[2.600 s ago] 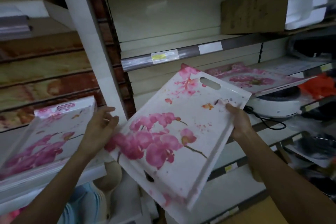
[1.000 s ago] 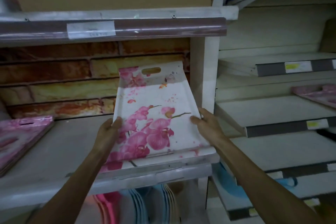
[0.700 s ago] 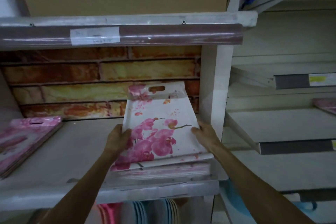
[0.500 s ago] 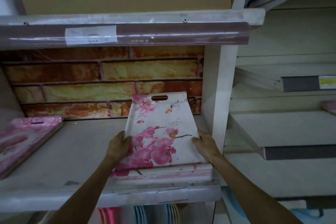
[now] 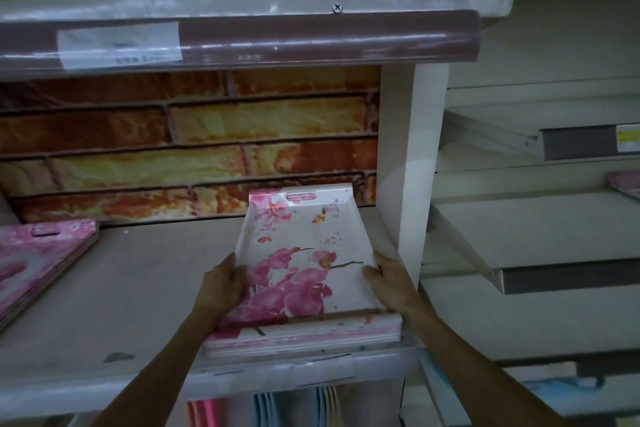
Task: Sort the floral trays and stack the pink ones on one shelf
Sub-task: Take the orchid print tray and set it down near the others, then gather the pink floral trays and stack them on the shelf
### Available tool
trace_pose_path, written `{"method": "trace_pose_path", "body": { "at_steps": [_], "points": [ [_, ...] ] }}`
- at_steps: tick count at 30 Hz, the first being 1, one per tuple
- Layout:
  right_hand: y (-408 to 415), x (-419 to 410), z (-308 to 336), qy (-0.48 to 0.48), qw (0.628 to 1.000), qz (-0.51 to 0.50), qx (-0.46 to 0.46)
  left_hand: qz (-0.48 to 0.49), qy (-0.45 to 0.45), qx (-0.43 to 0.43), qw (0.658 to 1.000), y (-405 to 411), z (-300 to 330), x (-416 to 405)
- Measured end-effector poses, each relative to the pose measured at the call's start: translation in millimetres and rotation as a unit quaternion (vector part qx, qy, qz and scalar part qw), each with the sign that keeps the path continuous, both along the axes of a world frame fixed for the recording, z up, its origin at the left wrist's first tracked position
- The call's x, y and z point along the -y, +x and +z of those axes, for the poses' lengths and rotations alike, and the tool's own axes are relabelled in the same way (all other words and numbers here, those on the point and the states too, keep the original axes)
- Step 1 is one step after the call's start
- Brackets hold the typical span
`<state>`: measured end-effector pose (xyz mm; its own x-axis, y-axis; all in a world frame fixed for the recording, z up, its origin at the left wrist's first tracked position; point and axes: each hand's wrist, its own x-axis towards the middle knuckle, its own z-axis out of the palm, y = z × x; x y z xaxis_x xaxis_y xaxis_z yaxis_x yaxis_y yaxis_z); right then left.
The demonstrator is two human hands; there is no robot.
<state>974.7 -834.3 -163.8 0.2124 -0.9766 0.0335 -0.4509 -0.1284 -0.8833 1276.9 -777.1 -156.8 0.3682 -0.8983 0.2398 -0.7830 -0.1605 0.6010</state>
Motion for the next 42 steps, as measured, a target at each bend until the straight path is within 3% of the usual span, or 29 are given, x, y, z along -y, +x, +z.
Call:
{"method": "trace_pose_path", "body": {
  "at_steps": [10, 13, 18, 21, 25, 33, 42],
  "points": [
    [1, 9, -4, 0.002, 0.999, 0.01, -0.049, 0.015, 0.02, -0.042, 0.999, -8, 6, -1],
    [-2, 7, 1, 0.012, 0.998, 0.012, -0.054, -0.006, 0.035, -0.015, 0.999, -7, 13, -4],
    [-19, -14, 22, -0.054, 0.997, -0.05, 0.0, -0.027, -0.102, -0.048, 0.993, 0, 31, -27],
    [-39, -35, 35, -0.133, 0.989, -0.061, 0.036, -0.066, -0.184, -0.153, 0.969, -15, 50, -43],
    [-72, -69, 50, -0.179, 0.982, -0.06, 0.011, -0.158, -0.22, -0.268, 0.924, -54, 72, -66],
    [-155, -138, 65, -0.245, 0.956, -0.142, -0.074, -0.266, -0.221, -0.331, 0.878, -149, 89, -66],
    [-272, -196, 66, -0.235, 0.945, -0.207, -0.097, -0.357, -0.206, -0.385, 0.826, -277, 95, -54]
  ]
}}
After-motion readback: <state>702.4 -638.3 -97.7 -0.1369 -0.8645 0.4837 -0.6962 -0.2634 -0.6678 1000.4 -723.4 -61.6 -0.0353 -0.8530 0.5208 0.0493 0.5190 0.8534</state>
